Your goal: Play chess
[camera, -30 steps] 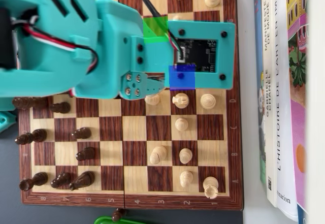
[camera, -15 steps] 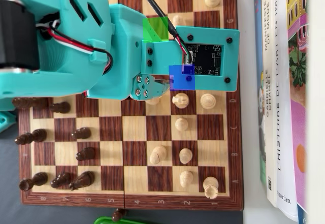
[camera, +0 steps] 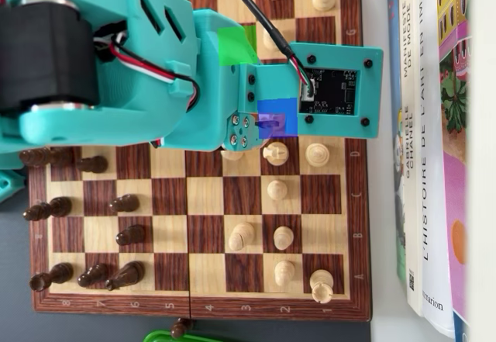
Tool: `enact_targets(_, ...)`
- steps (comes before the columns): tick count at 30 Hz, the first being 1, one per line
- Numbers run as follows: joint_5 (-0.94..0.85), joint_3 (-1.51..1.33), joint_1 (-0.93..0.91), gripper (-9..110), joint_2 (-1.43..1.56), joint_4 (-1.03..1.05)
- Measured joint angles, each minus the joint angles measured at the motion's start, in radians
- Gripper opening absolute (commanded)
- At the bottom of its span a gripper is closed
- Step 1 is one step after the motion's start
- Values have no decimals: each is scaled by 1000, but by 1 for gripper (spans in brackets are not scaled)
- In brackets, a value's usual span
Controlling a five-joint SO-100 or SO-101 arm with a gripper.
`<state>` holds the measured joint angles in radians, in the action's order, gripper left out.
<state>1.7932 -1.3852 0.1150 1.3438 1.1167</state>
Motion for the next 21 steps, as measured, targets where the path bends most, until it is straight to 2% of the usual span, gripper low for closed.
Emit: enact_targets(21, 0, 41, -15, 13, -97, 0)
